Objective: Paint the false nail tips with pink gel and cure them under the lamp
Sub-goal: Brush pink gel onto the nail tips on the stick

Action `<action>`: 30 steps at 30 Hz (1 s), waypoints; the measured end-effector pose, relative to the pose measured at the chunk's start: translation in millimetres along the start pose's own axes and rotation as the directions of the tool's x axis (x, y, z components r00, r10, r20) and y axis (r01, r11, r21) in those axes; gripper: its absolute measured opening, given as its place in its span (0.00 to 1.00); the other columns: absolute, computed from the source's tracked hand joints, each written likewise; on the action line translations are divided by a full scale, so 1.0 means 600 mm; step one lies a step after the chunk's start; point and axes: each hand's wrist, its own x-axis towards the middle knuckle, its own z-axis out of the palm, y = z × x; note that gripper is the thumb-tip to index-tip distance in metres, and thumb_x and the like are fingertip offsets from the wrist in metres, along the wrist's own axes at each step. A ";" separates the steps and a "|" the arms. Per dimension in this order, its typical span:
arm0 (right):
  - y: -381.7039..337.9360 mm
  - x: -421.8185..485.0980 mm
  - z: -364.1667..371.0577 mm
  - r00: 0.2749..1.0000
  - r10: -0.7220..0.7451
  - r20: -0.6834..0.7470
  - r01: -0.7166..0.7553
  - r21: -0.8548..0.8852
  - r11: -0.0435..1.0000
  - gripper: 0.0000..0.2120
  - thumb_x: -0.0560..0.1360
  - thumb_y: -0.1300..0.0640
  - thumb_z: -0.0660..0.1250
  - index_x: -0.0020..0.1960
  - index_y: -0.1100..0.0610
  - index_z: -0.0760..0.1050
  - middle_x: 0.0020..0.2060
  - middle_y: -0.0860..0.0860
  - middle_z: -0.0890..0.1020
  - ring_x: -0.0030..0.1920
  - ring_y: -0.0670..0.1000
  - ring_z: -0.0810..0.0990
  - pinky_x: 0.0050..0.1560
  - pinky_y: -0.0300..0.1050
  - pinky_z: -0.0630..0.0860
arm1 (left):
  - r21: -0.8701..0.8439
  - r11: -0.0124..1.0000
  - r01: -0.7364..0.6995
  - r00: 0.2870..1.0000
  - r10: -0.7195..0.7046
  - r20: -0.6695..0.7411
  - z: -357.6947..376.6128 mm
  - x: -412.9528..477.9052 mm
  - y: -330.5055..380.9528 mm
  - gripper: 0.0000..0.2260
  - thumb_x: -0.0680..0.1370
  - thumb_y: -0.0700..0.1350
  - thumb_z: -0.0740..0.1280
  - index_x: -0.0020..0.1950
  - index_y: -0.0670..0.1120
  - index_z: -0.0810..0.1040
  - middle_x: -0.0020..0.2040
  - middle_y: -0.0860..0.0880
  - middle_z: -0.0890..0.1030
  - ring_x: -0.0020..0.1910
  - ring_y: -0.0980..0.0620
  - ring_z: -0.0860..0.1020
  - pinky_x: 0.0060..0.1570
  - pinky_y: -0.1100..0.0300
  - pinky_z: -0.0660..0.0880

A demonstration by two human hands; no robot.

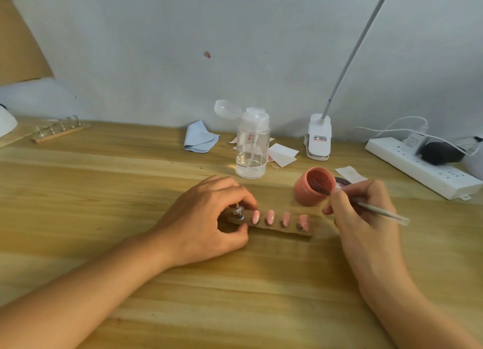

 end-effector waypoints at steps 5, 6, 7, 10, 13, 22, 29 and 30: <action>-0.001 -0.002 -0.001 1.000 -0.014 0.013 0.014 -0.027 1.000 0.04 0.78 0.63 0.66 0.45 0.59 0.71 0.35 0.57 0.81 0.31 0.40 0.77 0.34 0.32 0.72 | -0.019 1.000 0.008 1.000 -0.008 0.000 0.002 0.000 -0.002 0.09 0.69 0.48 0.70 0.48 0.54 0.82 0.43 0.59 0.78 0.45 0.58 0.75 0.48 0.60 0.73; -0.001 -0.002 0.000 1.000 -0.008 0.018 0.008 -0.029 1.000 0.04 0.78 0.63 0.66 0.45 0.60 0.71 0.34 0.56 0.81 0.31 0.40 0.77 0.35 0.32 0.72 | -0.021 1.000 0.009 1.000 -0.009 0.000 0.002 0.000 -0.003 0.09 0.69 0.48 0.70 0.48 0.55 0.82 0.43 0.59 0.78 0.46 0.58 0.75 0.48 0.60 0.73; -0.001 -0.002 0.000 1.000 0.000 0.022 0.001 -0.029 1.000 0.04 0.78 0.63 0.66 0.45 0.60 0.72 0.34 0.55 0.81 0.31 0.40 0.77 0.35 0.32 0.73 | -0.021 1.000 0.009 1.000 -0.009 0.000 0.003 0.001 -0.003 0.09 0.69 0.48 0.70 0.48 0.55 0.82 0.43 0.59 0.78 0.46 0.58 0.75 0.48 0.61 0.73; -0.003 -0.002 -0.001 1.000 0.007 0.001 -0.007 -0.015 1.000 0.04 0.78 0.62 0.65 0.45 0.58 0.72 0.32 0.52 0.81 0.32 0.41 0.77 0.40 0.38 0.74 | -0.020 1.000 0.010 1.000 -0.011 -0.005 0.004 0.000 -0.005 0.09 0.69 0.47 0.71 0.48 0.55 0.82 0.43 0.58 0.78 0.46 0.57 0.75 0.48 0.62 0.72; -0.015 -0.009 -0.002 0.999 -0.042 -0.015 0.043 0.048 0.998 0.05 0.78 0.63 0.62 0.45 0.55 0.71 0.34 0.50 0.83 0.35 0.42 0.78 0.41 0.37 0.73 | -0.027 0.999 0.018 1.000 -0.018 -0.007 0.005 0.001 -0.009 0.09 0.71 0.46 0.74 0.49 0.55 0.82 0.43 0.59 0.77 0.45 0.58 0.75 0.47 0.63 0.72; -0.040 -0.065 0.016 0.992 0.030 0.124 -0.058 0.226 0.972 0.07 0.73 0.68 0.68 0.40 0.62 0.72 0.29 0.56 0.81 0.29 0.47 0.75 0.31 0.35 0.72 | -0.086 0.993 0.076 0.997 -0.073 0.035 0.004 0.004 -0.012 0.10 0.73 0.46 0.73 0.48 0.61 0.80 0.45 0.60 0.77 0.49 0.58 0.76 0.48 0.64 0.72; -0.045 -0.073 0.027 0.967 0.205 0.153 -0.243 0.300 0.922 0.12 0.76 0.67 0.66 0.36 0.63 0.68 0.24 0.55 0.78 0.24 0.46 0.74 0.27 0.33 0.71 | -0.101 0.991 0.086 0.995 -0.082 0.049 0.005 0.004 -0.015 0.10 0.74 0.47 0.73 0.50 0.62 0.80 0.45 0.60 0.76 0.49 0.58 0.75 0.49 0.62 0.72; -0.046 -0.074 0.030 0.967 0.201 0.154 -0.240 0.297 0.924 0.11 0.75 0.67 0.67 0.36 0.63 0.68 0.25 0.56 0.79 0.24 0.46 0.74 0.27 0.33 0.71 | -0.103 0.991 0.086 0.995 -0.081 0.049 0.005 0.004 -0.016 0.11 0.74 0.47 0.73 0.50 0.63 0.80 0.45 0.61 0.76 0.49 0.59 0.75 0.49 0.62 0.72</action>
